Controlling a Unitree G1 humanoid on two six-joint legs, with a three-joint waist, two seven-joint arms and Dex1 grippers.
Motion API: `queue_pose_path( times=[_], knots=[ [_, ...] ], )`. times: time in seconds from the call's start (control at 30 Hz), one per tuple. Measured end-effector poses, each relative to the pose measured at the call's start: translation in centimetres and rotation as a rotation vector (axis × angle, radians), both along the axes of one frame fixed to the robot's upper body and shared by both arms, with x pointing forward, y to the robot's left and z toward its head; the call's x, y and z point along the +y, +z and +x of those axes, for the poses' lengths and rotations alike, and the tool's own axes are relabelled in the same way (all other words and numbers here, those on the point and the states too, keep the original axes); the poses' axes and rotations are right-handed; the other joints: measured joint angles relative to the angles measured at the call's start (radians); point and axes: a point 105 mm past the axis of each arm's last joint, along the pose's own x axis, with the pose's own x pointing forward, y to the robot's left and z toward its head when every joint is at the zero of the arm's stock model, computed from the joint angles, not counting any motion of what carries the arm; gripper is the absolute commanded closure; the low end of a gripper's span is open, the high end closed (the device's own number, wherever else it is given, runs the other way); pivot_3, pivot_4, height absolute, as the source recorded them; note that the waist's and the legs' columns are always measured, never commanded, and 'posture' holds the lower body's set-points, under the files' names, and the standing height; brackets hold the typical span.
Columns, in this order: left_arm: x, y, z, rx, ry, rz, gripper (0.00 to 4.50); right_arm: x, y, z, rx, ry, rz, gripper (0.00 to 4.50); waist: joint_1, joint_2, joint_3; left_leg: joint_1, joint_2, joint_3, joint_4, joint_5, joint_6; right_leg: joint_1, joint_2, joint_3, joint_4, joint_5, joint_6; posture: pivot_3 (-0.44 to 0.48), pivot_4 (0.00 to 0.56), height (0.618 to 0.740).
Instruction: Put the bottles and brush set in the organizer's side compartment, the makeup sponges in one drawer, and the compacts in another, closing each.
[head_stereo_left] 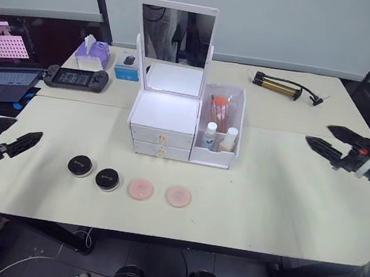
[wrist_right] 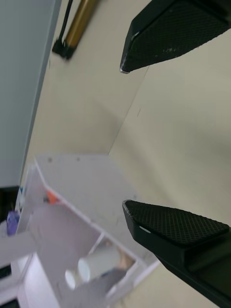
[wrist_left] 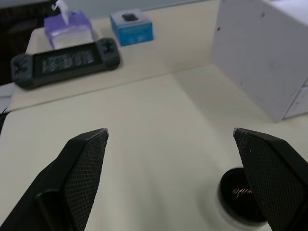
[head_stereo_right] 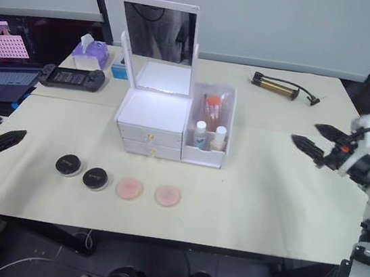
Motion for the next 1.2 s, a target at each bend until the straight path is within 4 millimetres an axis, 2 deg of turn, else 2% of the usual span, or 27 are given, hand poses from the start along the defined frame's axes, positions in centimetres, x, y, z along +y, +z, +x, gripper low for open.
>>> queue_pose_path(
  times=[0.1,0.17,0.23,0.3,0.4,0.5,0.6,0.73,0.9,1.0,1.17,1.2],
  knots=[
    [-1.9,0.5,-0.9,-0.035,-0.018,-0.008,0.02,3.7,2.1,-1.2,0.053,0.179,0.023,0.0,-0.002,0.0,0.0,0.0,0.001,-0.002,0.0,0.0,0.0,0.0,0.0,0.001,0.0,0.0,0.0,0.0,0.15,0.706],
    [-4.0,0.1,-1.6,-0.042,-0.036,-0.034,0.02,7.0,4.6,-2.7,0.061,0.337,0.036,0.0,0.0,0.002,0.0,0.001,0.001,-0.006,-0.001,-0.001,0.001,0.0,-0.001,0.002,0.0,0.0,0.0,0.0,0.15,0.706],
    [-6.3,-0.2,-1.8,-0.077,-0.02,-0.134,0.02,10.0,7.0,-4.7,0.015,0.488,-0.009,0.0,0.005,0.002,0.0,0.001,0.0,-0.009,0.0,-0.001,0.001,0.002,-0.001,0.0,0.0,0.0,0.0,0.0,0.15,0.706],
    [-8.6,-1.4,-2.0,-0.059,0.01,-0.205,0.02,12.3,8.8,-5.4,-0.057,0.564,-0.046,0.0,0.009,-0.001,-0.001,0.001,-0.001,-0.011,0.001,-0.001,0.001,0.003,-0.001,0.0,-0.001,0.0,0.0,0.0,0.15,0.706],
    [-12.9,-2.9,-2.0,-0.042,0.012,-0.325,0.02,14.7,9.1,-5.4,-0.084,0.591,-0.142,0.0,0.021,-0.004,-0.002,-0.001,-0.002,-0.011,0.003,-0.001,0.001,0.003,-0.001,-0.001,-0.001,0.001,0.002,0.0,0.15,0.706],
    [-16.2,-2.6,-1.9,-0.069,0.019,-0.335,0.02,16.2,8.1,-5.4,-0.058,0.622,-0.241,0.0,0.03,-0.007,-0.002,-0.003,-0.003,-0.012,0.004,-0.001,0.001,0.002,-0.001,-0.001,-0.001,0.001,0.001,0.0,0.15,0.706],
    [-19.0,-2.8,-1.8,-0.089,0.013,-0.261,0.02,16.6,7.8,-5.7,-0.035,0.649,-0.3,0.0,0.03,-0.007,-0.002,-0.002,-0.004,-0.012,0.004,-0.001,0.001,0.003,-0.001,0.0,-0.001,0.001,0.002,0.0,0.15,0.706],
    [-21.0,-3.1,-0.5,-0.143,0.075,-0.149,0.02,15.9,7.2,-5.6,0.007,0.612,-0.392,0.0,0.029,-0.007,-0.002,-0.002,-0.004,-0.012,0.004,-0.001,0.002,0.003,0.0,-0.001,-0.002,0.001,0.001,0.0,0.15,0.706],
    [-23.4,-4.1,1.2,-0.162,0.117,-0.171,0.02,14.7,5.4,-4.8,0.024,0.546,-0.481,0.0,0.028,-0.007,-0.002,-0.003,-0.004,-0.013,0.004,-0.002,0.003,0.002,0.0,0.0,-0.003,0.002,0.002,0.0,0.15,0.706],
    [-25.9,-4.7,2.0,-0.162,0.085,-0.179,0.02,13.7,5.1,-4.8,0.043,0.518,-0.501,0.0,0.029,-0.007,-0.002,-0.003,-0.004,-0.013,0.004,-0.002,0.003,0.003,0.0,-0.001,-0.003,0.002,0.002,0.0,0.15,0.706],
    [-26.9,-5.4,3.2,-0.156,0.123,-0.19,0.02,13.8,5.0,-5.0,0.015,0.5,-0.517,0.0,0.025,-0.006,-0.002,-0.003,-0.004,-0.014,0.004,-0.003,0.004,0.003,0.001,0.0,-0.003,0.002,0.002,0.0,0.15,0.706],
    [-27.1,-5.6,3.4,-0.148,0.126,-0.205,0.2,13.9,5.1,-5.0,0.011,0.502,-0.521,0.0,0.025,-0.006,-0.002,-0.003,-0.004,-0.014,0.004,-0.003,0.004,0.003,0.001,0.0,-0.003,0.002,0.002,0.0,0.15,0.706]
  ],
)
